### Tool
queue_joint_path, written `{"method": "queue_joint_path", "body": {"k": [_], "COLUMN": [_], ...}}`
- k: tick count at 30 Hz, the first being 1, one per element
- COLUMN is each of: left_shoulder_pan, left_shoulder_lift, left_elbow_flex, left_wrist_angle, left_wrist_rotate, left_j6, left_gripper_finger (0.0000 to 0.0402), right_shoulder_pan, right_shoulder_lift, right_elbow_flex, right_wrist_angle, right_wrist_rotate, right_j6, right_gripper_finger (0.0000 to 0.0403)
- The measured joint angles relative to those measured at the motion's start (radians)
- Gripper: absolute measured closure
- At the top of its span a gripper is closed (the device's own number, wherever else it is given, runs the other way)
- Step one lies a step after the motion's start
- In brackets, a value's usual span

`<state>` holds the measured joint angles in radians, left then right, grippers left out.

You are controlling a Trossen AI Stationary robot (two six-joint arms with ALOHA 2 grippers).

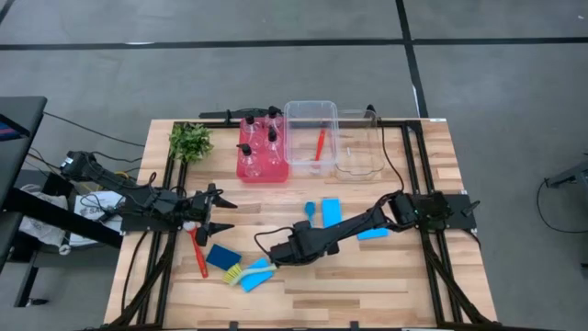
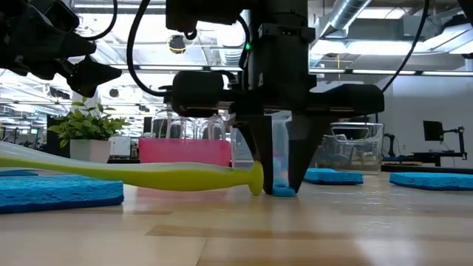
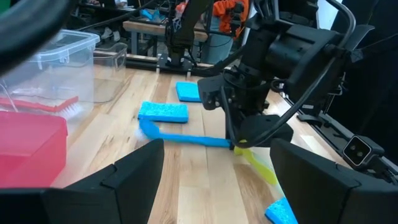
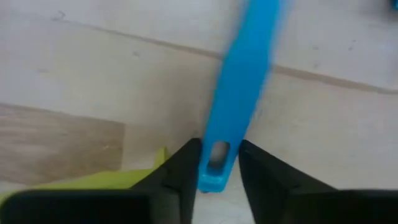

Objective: Pick & Place Kitchen Sink Supplies
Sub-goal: Put the blue dishwashing brush into the red bin

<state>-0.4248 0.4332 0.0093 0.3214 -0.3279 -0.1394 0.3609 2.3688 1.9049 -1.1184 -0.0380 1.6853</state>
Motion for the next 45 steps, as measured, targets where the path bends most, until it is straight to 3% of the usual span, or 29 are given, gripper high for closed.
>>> {"method": "queue_joint_path", "body": {"k": [6,14,30,45], "left_shoulder_pan": [0.000,0.000,0.000,0.000], "left_shoulder_lift": [0.000,0.000,0.000,0.000], "left_elbow_flex": [0.000,0.000,0.000,0.000], "left_wrist_angle": [0.000,0.000,0.000,0.000], "left_wrist_rotate": [0.000,0.000,0.000,0.000], "left_j6": [0.000,0.000,0.000,0.000], "left_gripper_finger": [0.0105,0.0105,0.0105,0.0105], "right_shoulder_pan": [0.003,0.008,0.072,0.129], "right_shoulder_lift": [-0.018,-0.063,-0.276,-0.342], "right_elbow_flex": [-0.002,-0.002,-0.006,0.008], "right_wrist_angle": [0.009,-0.001,-0.141,-0.167], "right_wrist_rotate": [-0.001,-0.011,0.043,0.129], "right_j6": [0.025,0.055,0.124,0.181], "right_gripper_finger": [0.0352,0.0323,0.0344,0.0345]}}
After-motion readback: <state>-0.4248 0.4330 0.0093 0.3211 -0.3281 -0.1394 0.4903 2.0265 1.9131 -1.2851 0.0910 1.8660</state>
